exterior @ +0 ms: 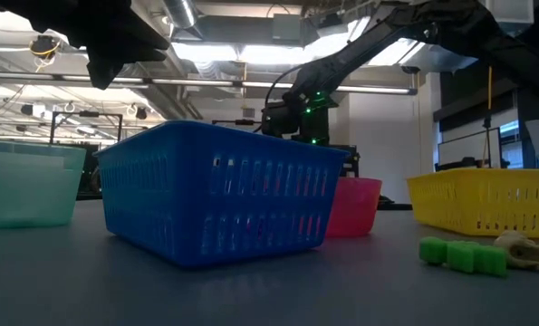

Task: Sort Halloween decoration
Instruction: Put the violet spider toy into the yellow bin

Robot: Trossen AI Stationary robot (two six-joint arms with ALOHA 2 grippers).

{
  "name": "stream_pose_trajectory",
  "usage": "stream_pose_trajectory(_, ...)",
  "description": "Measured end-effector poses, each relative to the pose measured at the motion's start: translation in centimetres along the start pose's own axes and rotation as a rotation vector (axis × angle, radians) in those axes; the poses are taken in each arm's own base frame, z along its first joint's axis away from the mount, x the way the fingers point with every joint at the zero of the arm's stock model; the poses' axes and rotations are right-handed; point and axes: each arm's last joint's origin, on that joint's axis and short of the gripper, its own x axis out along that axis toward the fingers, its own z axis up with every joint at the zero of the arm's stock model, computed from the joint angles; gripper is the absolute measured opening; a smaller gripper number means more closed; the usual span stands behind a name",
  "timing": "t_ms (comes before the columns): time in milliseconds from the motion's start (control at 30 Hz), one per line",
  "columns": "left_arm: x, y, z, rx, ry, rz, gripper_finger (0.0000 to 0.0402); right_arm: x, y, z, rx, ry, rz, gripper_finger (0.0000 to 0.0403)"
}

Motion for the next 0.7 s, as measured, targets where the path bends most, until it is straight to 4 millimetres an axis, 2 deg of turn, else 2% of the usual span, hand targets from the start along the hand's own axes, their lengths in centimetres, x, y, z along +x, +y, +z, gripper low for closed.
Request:
stream_pose_trajectory(400,0.0,-0.1,-0.1,0.018,0.024,-0.034,0.0076,-0.2,0.0,0.0,0.003,0.000,-0.001,0.0001)
stream_pose_trajectory(600,0.0,-0.1,-0.1,0.027,0.023,-0.033,0.0076,-1.7,0.5,-0.3,-0.005,-0.012,-0.005,0.0001)
stream_pose_trajectory(700,0.0,-0.1,-0.1,0.027,0.023,-0.033,0.0076,-3.5,1.1,-0.5,-0.016,-0.033,-0.012,0.0001)
